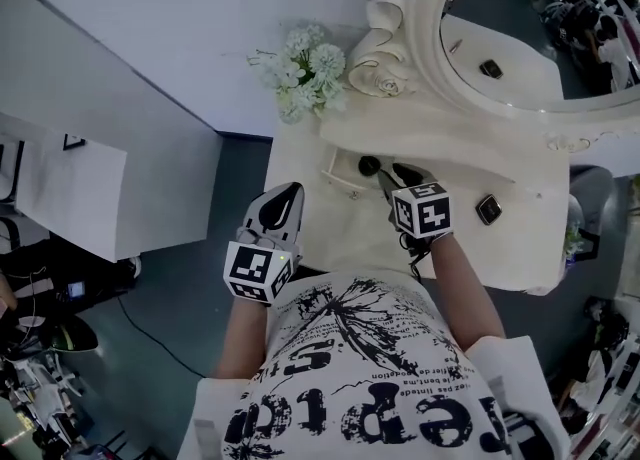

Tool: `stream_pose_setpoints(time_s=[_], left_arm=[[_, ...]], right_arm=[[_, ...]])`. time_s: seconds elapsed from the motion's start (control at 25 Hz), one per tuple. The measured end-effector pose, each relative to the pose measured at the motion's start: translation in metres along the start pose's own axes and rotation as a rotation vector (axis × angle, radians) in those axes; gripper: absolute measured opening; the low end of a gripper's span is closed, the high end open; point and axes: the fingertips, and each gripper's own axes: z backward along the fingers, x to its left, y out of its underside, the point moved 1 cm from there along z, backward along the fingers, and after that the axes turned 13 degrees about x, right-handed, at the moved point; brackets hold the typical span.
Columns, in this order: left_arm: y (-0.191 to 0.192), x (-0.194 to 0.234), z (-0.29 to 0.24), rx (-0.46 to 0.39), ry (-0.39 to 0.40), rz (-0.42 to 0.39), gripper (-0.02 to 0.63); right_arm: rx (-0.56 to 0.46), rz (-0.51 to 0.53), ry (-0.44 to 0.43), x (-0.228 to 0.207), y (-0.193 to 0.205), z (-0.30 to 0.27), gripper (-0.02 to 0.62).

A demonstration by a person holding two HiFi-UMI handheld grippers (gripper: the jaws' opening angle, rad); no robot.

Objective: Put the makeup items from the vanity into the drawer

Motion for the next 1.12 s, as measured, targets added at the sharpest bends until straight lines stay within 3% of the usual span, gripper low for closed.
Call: stream_pose_setpoints(time_s=[0.24,0.68,0.84,1.12], left_arm=[[-0.013,-0.032,-0.026,-0.003,0.086,-0.045,0.021],[-0.017,-0.121,-0.073,0.055,0.261,-0.14,0.021],[-0.012,-0.136,-0.079,0.087,0.278,-0.149,0.021],[0.004,-0.142,-0.081,0.127,0.252,-0.131,0.021]], right_arm=[[-0.016,-0.05,0.053,-0.032,0.03,0.029,0.138],[0.102,-0.24,0.133,-0.107,0.153,0.052,0.138],[0.138,-0.264,0.125,-0.116,0.178,0.045,0.138],[0.219,-0.211,0.113,-0.119,0.196,0.025,0.137]])
